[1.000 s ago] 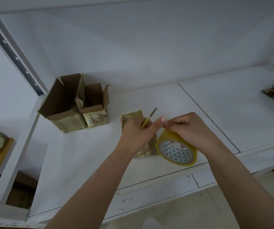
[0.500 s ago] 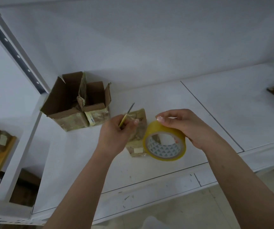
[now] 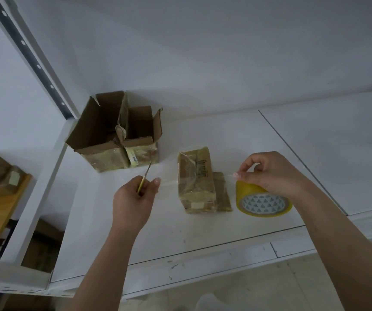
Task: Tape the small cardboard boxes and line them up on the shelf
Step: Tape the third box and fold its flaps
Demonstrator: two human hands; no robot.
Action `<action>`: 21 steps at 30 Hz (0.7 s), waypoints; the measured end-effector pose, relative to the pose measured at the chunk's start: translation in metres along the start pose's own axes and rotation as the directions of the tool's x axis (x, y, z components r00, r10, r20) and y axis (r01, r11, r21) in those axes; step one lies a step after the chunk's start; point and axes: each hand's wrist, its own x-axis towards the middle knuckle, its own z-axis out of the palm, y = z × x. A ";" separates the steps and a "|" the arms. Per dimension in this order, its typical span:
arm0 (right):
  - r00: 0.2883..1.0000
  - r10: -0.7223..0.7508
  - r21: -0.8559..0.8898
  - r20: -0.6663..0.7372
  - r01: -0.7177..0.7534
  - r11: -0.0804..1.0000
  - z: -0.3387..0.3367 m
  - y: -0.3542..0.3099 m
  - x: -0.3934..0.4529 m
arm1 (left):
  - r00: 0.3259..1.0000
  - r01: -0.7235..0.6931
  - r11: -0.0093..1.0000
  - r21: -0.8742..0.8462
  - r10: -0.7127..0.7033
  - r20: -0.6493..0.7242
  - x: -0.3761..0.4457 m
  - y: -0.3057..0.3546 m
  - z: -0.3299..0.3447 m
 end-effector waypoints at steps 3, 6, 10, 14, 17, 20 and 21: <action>1.000 0.019 -0.023 -0.001 -0.019 1.000 0.006 0.006 0.005 | 1.000 -0.004 1.000 0.013 0.004 0.003 0.000 -0.007 0.006; 0.998 0.055 -0.100 -0.014 -0.056 0.993 0.013 0.017 0.010 | 1.000 0.019 0.999 0.035 -0.019 0.020 0.000 -0.017 0.015; 0.995 0.102 -0.234 -0.014 -0.103 0.967 0.027 0.030 0.015 | 0.990 0.107 0.994 -0.004 -0.106 0.093 -0.008 -0.029 0.039; 0.994 0.111 -0.278 0.025 -0.100 0.955 0.043 0.036 0.015 | 0.946 0.291 0.934 -0.209 -0.248 0.209 -0.022 -0.036 0.062; 0.995 0.085 -0.344 0.051 -0.062 0.937 0.057 0.030 0.016 | 0.910 0.389 0.876 -0.286 -0.316 0.270 -0.034 -0.037 0.076; 0.995 0.079 -0.376 0.057 -0.052 0.925 0.062 0.026 0.018 | 0.887 0.428 0.863 -0.267 -0.346 0.305 -0.036 -0.035 0.082; 0.995 0.080 -0.376 0.053 -0.054 0.925 0.062 0.025 0.018 | 0.881 0.432 0.870 -0.239 -0.350 0.318 -0.035 -0.034 0.082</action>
